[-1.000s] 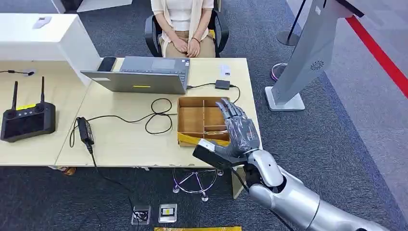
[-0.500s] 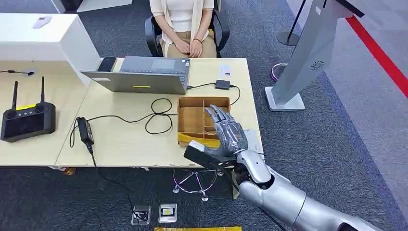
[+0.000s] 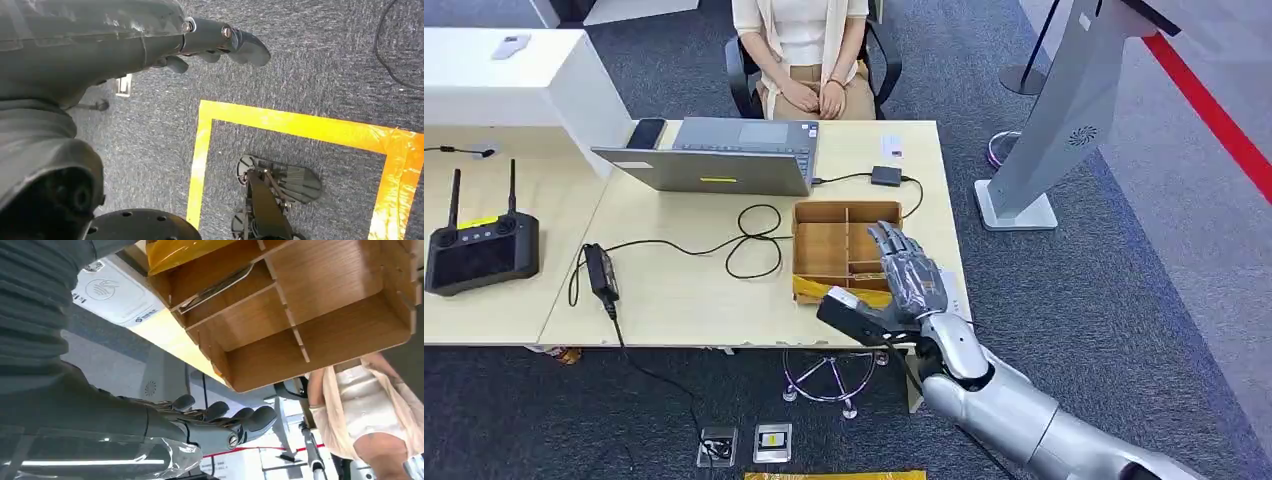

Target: Pass the card to the sensor for recognition and then transmit it.

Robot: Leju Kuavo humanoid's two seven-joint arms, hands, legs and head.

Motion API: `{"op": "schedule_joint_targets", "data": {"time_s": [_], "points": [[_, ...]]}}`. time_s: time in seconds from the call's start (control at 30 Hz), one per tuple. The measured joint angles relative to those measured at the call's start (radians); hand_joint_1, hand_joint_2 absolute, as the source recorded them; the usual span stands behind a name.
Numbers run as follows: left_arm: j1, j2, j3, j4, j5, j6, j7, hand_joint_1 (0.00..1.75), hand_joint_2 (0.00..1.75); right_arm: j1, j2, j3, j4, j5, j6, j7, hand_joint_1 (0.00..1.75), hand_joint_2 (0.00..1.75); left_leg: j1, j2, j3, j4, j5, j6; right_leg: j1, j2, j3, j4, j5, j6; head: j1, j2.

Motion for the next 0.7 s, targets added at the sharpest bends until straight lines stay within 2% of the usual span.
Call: {"op": "schedule_joint_targets", "data": {"time_s": [0.23,0.7], "points": [[-0.002,0.0,0.0,0.0,0.01,-0.004,0.0,0.0,0.0,0.011,-0.001,-0.023,0.018,0.027,0.001,0.022,0.0,1.75,0.0,0.0,0.0,0.0,0.0,0.0,0.0,0.0,0.0,0.0,0.0,0.0,0.0,0.0],[-0.007,0.0,0.0,0.0,-0.005,-0.013,0.018,0.0,0.0,0.018,0.016,-0.046,0.067,0.04,-0.017,0.01,0.0,1.75,0.0,0.0,0.0,0.0,0.0,0.0,0.0,0.0,0.0,0.0,0.0,0.0,0.0,0.0]]}}
